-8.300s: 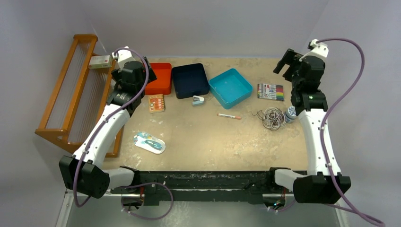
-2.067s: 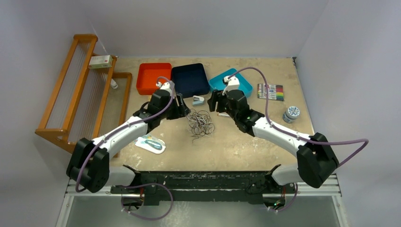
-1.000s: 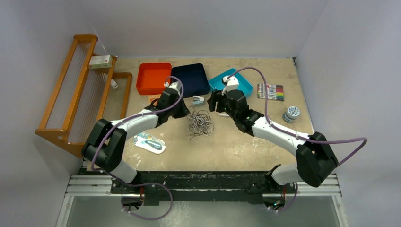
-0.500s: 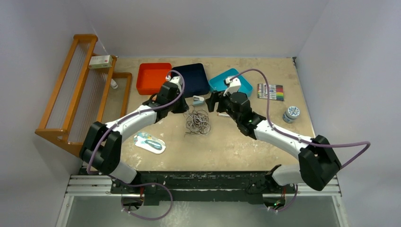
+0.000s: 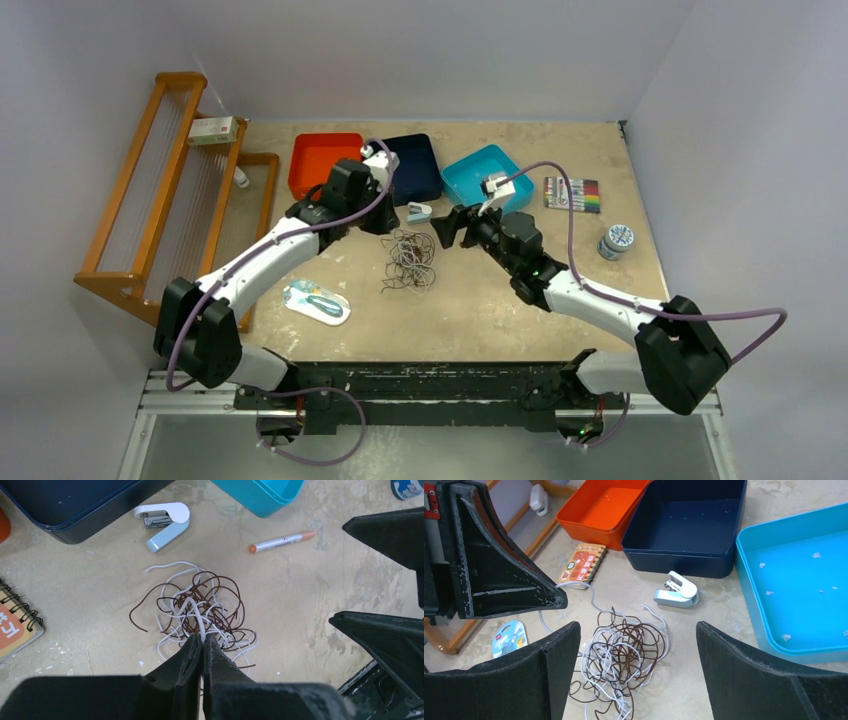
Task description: Untangle the cables
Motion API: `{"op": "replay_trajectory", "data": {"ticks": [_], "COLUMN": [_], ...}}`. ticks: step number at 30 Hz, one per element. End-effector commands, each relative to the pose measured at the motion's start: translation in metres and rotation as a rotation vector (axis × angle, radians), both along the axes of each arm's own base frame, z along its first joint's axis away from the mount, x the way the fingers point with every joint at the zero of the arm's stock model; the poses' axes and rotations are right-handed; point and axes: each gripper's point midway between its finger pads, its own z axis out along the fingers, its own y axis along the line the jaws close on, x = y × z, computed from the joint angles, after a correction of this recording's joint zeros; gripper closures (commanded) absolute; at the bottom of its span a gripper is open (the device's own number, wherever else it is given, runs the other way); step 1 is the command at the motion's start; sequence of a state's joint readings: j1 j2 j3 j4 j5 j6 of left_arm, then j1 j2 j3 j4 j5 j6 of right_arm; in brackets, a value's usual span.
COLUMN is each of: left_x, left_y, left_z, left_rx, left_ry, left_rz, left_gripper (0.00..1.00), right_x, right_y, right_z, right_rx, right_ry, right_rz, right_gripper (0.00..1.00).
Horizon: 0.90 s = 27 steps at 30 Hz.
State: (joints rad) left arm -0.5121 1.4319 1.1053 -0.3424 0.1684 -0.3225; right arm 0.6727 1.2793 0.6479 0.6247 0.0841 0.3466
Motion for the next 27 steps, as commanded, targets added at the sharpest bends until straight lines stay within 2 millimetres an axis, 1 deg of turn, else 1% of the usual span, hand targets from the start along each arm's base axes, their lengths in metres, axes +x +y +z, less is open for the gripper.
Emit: {"op": "replay_trajectory", "data": {"ticks": [1, 4, 8, 9, 12, 14, 19, 27], "left_x": [-0.003, -0.005, -0.007, -0.007, -0.009, -0.011, -0.013, -0.020], "left_y": [-0.009, -0.014, -0.017, -0.017, -0.017, -0.019, -0.019, -0.020], "left_z": [0.052, 0.073, 0.095, 0.099, 0.106, 0.112, 0.120, 0.138], "left_rx": [-0.053, -0.086, -0.120, -0.124, -0.132, -0.142, -0.147, -0.165], "left_ry": [-0.119, -0.156, -0.199, -0.206, -0.217, -0.226, -0.240, -0.278], "left_rz": [-0.083, -0.112, -0.129, -0.130, -0.141, -0.153, -0.164, -0.201], "left_gripper": [1.00, 1.00, 1.00, 1.00, 1.00, 1.00, 1.00, 1.00], "right_x": [-0.003, -0.002, -0.007, -0.007, -0.002, -0.004, 0.003, 0.015], "right_y": [0.007, 0.011, 0.030, 0.036, 0.045, 0.053, 0.068, 0.082], "right_z": [0.037, 0.041, 0.043, 0.039, 0.039, 0.040, 0.043, 0.036], "right_rx": [0.101, 0.129, 0.119, 0.108, 0.123, 0.158, 0.177, 0.178], "right_ry": [-0.141, -0.180, -0.236, -0.226, -0.232, -0.245, -0.271, -0.272], "right_rz": [0.050, 0.067, 0.179, 0.211, 0.231, 0.267, 0.310, 0.331], "right_gripper": [0.13, 0.12, 0.10, 0.10, 0.10, 0.10, 0.10, 0.11]}}
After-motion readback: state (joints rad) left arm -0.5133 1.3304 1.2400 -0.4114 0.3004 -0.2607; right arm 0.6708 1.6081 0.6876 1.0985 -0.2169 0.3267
